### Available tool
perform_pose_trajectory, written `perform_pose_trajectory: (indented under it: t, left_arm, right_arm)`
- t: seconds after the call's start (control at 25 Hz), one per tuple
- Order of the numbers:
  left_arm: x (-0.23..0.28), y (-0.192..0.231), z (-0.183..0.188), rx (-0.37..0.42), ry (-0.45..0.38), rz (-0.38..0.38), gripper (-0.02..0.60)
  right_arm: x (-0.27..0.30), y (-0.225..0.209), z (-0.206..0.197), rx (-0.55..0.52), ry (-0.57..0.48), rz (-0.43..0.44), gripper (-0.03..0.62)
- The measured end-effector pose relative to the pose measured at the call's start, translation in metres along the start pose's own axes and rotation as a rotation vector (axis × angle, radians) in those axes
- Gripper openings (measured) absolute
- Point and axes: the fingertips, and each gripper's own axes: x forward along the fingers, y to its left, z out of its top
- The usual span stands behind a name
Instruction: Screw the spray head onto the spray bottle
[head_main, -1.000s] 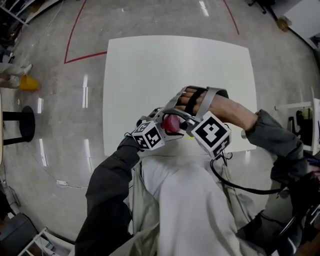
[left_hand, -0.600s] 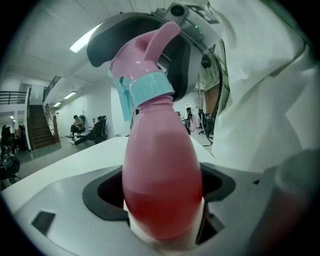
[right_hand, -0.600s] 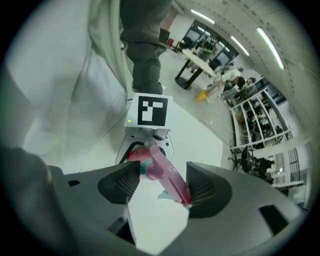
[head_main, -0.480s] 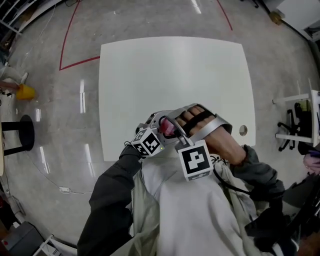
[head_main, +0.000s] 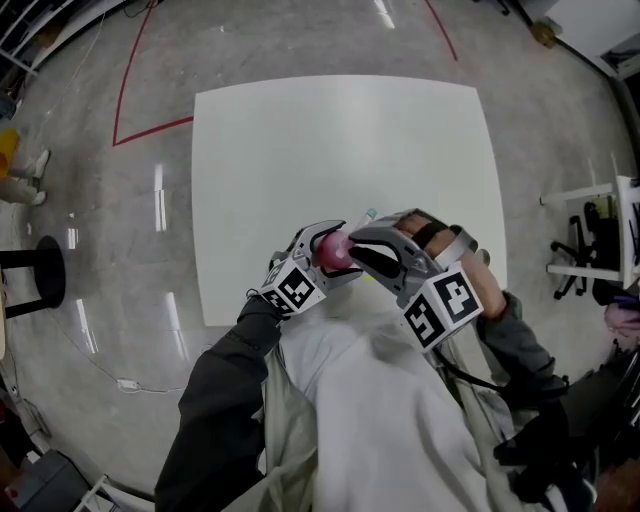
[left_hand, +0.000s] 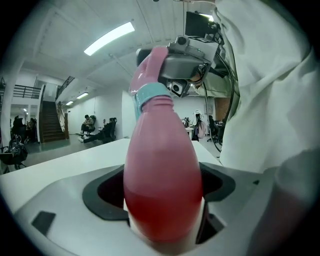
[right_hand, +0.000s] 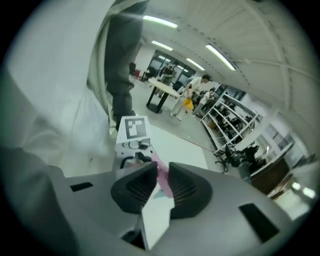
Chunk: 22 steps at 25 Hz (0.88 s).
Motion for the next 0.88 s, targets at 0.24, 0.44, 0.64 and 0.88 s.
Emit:
perform_pose_trajectory:
  t: [0.24,0.44,0.64,0.88]
  left_arm:
    - [0.0,-0.002,-0.001,0.028,0.026,0.006,0.423]
    - [0.003,-0.004,-0.001,0.032,0.037,0.047,0.423]
    - [0.0,0.002,-0.002,0.02,0.015,0.054,0.423]
    - [-0.002,0.002,-0.002,0.019,0.01,0.037,0.423]
  right_arm:
    - [0.01,0.004,0.002,-0.19,0.296,-0.006,0.021]
    - [0.012,0.007,0.011,0.112,0.358,-0.005,0.017]
    - [-0.02,-0.013,0.03,0.134,0.034,-0.005,0.062]
    - [-0.007,-0.011,-0.017,0.25,-0.027,0.17,0.255]
